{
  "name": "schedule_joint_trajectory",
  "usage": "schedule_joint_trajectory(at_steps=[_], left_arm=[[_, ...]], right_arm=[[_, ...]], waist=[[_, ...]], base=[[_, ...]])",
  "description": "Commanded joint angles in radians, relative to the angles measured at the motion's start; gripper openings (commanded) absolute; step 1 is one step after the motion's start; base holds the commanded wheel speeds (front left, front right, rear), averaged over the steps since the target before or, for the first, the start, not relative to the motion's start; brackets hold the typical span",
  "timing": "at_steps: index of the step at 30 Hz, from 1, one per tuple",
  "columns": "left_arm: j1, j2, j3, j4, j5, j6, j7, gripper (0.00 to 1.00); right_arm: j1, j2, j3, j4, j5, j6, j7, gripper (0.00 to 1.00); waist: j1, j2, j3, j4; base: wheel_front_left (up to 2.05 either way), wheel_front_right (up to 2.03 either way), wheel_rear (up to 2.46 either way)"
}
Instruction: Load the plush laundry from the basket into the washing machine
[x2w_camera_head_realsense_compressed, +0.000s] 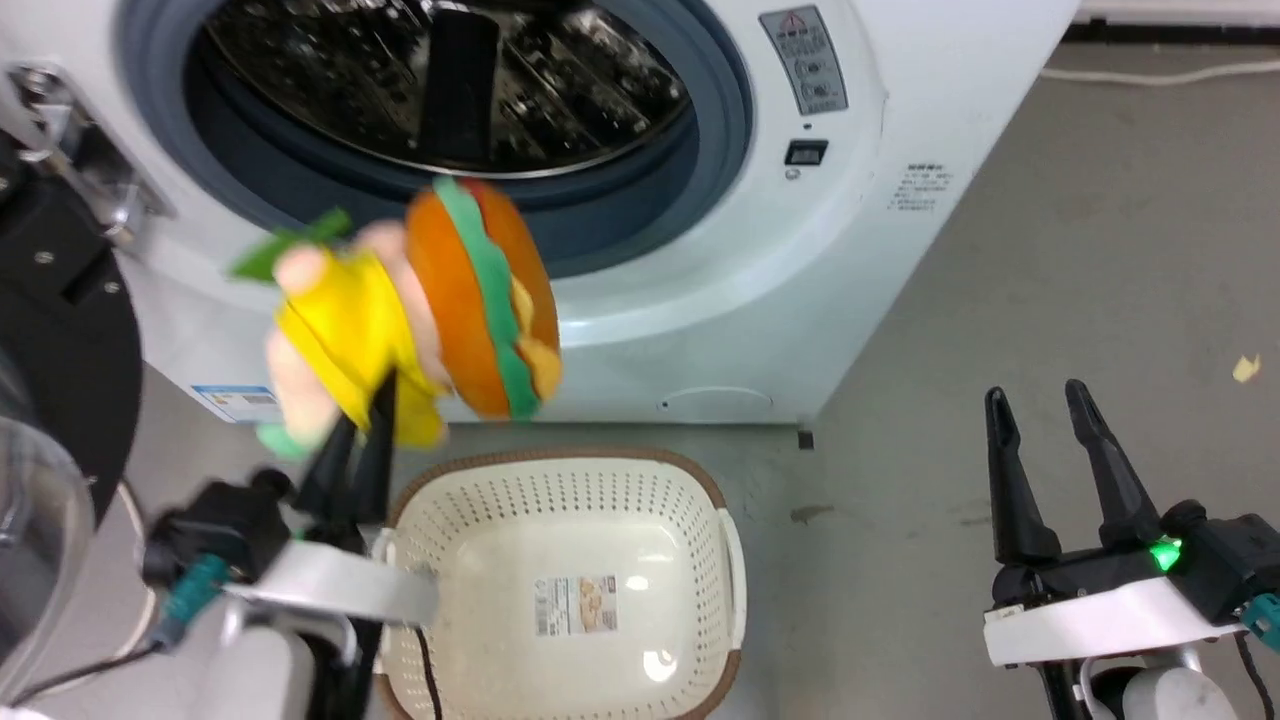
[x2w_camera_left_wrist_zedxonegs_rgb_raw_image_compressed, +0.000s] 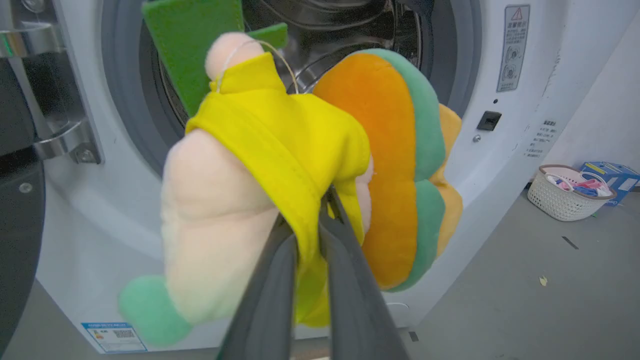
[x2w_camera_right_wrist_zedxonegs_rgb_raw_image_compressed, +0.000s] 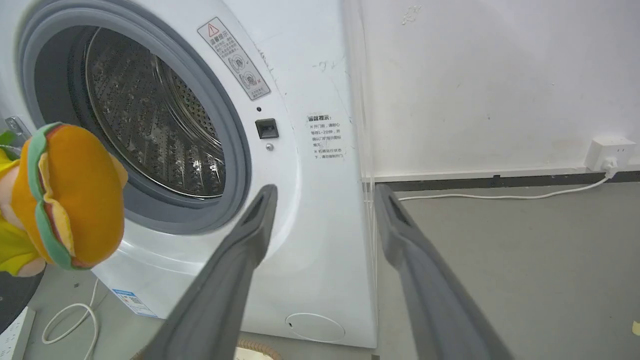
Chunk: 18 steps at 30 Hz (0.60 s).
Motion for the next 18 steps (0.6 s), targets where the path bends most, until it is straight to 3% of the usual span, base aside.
schedule_joint_trajectory(at_steps=[1,7,18], left_arm=[[-0.030,-0.005,0.017,-0.026,0.011,-0.007,-0.006,0.00],[-0.164,0.028,0.044,-0.036,0.039,-0.026,-0.006,0.00],[-0.588,0.160,0.004,0.217,0.033,-0.033,0.094,0.00]], right_arm=[[-0.002,0.000,0.004,-0.005,-0.004,0.001,-0.005,1.00],[-0.028,0.000,0.029,-0.015,0.004,0.001,-0.005,1.00],[-0.081,0.000,0.073,-0.064,0.047,0.001,-0.005,1.00]], waist=[[0.0000,0.0000,0.034,-0.021],[0.0000,0.0000,0.138,-0.079],[0.0000,0.0000,0.330,-0.186]], base=[[0.00,0.00,0.00],[0.00,0.00,0.00],[0.00,0.00,0.00]])
